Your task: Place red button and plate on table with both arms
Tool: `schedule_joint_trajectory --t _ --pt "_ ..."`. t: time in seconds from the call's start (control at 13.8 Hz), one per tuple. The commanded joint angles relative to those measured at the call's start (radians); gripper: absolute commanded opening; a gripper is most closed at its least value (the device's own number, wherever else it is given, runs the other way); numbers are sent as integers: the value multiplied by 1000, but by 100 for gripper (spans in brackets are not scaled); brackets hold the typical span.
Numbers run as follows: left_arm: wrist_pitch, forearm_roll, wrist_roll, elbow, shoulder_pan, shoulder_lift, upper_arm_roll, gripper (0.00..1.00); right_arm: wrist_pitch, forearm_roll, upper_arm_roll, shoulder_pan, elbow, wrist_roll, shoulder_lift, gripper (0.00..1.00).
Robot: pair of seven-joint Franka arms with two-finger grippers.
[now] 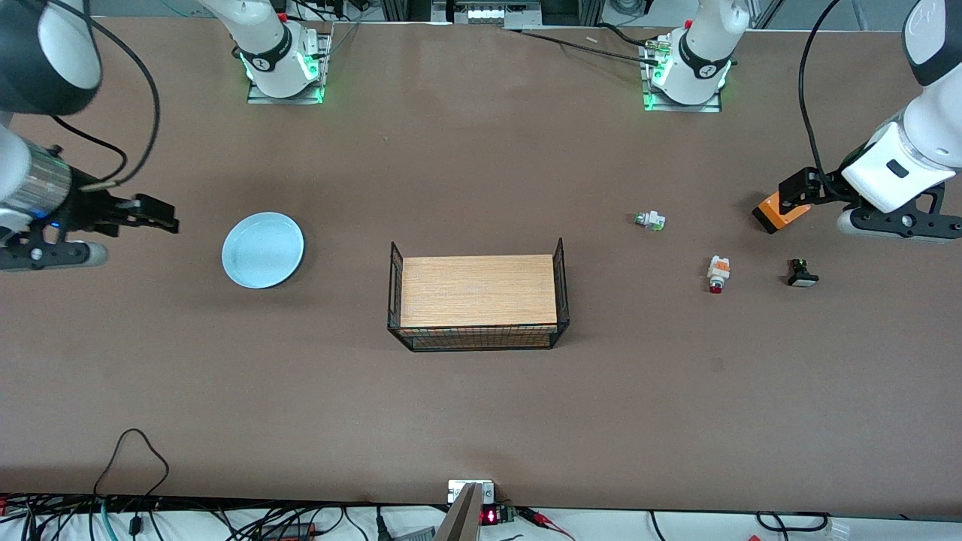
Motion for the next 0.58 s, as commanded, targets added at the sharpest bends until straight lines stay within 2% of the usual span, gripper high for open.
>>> schedule_joint_trajectory --t 0.0,0.15,0.36,0.51 --pt "0 1 -7 -17 -3 -17 4 100 -59 -7 -25 -11 84 20 13 100" --pt "0 1 -7 -17 -3 -17 4 100 -63 -13 -36 -14 58 23 -14 100" --pt "0 1 -7 -17 -3 -17 4 100 24 -14 -36 -14 -100 25 -112 100" --pt "0 1 -7 -17 -3 -17 4 100 15 -16 -36 -11 -111 36 -135 100"
